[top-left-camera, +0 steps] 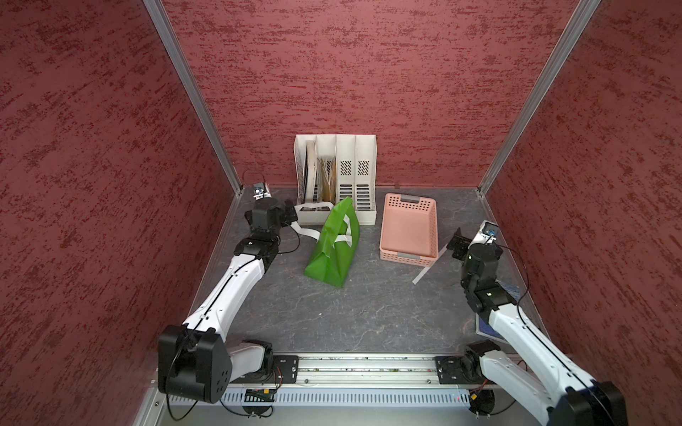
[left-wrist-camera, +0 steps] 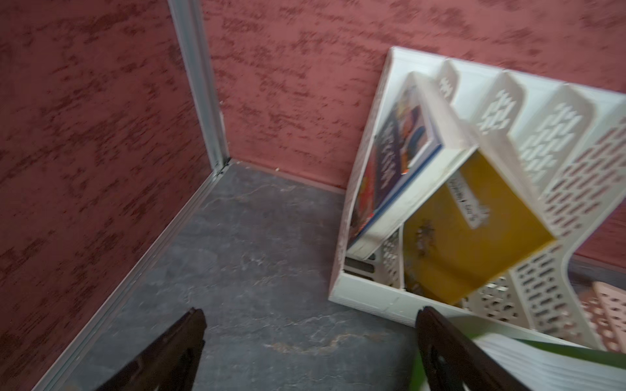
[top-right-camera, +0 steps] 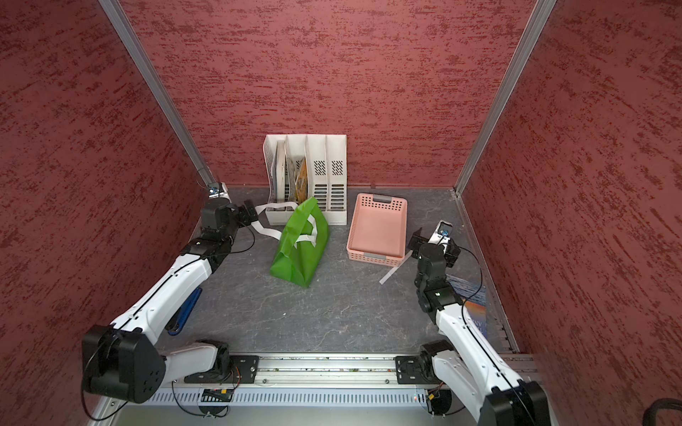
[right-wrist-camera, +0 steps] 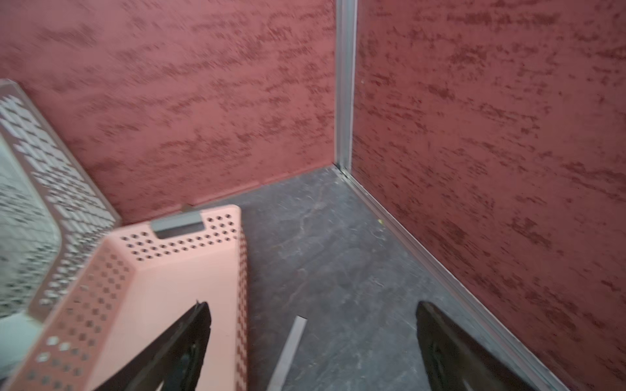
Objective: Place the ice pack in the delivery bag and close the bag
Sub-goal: Reset both arms
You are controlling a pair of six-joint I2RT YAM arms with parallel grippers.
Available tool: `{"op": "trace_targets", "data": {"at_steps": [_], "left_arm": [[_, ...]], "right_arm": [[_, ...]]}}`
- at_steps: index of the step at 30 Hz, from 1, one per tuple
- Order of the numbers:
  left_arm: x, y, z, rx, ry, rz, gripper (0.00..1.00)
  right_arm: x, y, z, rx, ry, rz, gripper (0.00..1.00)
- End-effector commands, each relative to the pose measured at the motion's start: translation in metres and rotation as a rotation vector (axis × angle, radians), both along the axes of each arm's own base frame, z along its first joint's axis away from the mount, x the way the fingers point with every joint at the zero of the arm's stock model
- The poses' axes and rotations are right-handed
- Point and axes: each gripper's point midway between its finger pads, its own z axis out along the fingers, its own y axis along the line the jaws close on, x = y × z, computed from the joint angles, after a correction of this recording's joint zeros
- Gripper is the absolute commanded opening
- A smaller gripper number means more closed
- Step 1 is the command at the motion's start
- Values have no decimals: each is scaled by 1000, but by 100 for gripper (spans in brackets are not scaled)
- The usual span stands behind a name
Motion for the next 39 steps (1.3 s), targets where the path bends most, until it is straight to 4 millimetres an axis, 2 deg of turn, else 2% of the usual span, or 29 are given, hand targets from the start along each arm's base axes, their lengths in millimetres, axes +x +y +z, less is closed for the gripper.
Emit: {"op": "trace_targets", "data": {"at_steps": [1, 4, 8, 12, 15, 18, 21, 24, 25, 27, 30, 32, 36, 39], "left_arm": [[2, 32, -8, 6, -66, 128, 100], [7, 41, -50, 17, -3, 140, 100], [9, 43, -96, 25, 63, 144, 100], [23, 30, -97, 30, 64, 51, 100], [28, 17, -100, 27, 73, -32, 100], [20, 10, -98, 29, 58, -77, 100], [10, 15, -97, 49, 40, -74, 100], [0, 22, -92, 106, -12, -51, 100], [-3, 24, -95, 115, 1, -51, 100], [-2, 22, -102, 81, 9, -79, 100], [0, 16, -115, 83, 0, -117, 100], [-4, 6, -134, 83, -11, -184, 100], [-6, 7, -130, 76, -73, -187, 100], [-11, 3, -140, 66, -85, -218, 100]], "right_arm": [[5, -23, 5, -49, -43, -71, 98], [7, -22, -15, -31, -26, -33, 99], [8, -19, -36, -69, -18, 1, 99], [20, -8, -63, -81, 14, 71, 99], [32, 0, -68, -88, 37, 119, 98], [38, 8, -64, -93, -5, 161, 99], [48, 20, -68, -93, 26, 233, 98], [52, 30, -68, -67, -33, 286, 98], [52, 36, -73, -76, -54, 324, 98], [55, 33, -92, -72, -35, 306, 98], [61, 33, -95, -66, -6, 301, 99], [63, 35, -99, -69, 10, 312, 98], [68, 33, -99, -62, 25, 304, 99], [68, 33, -99, -63, 25, 303, 99]]}}
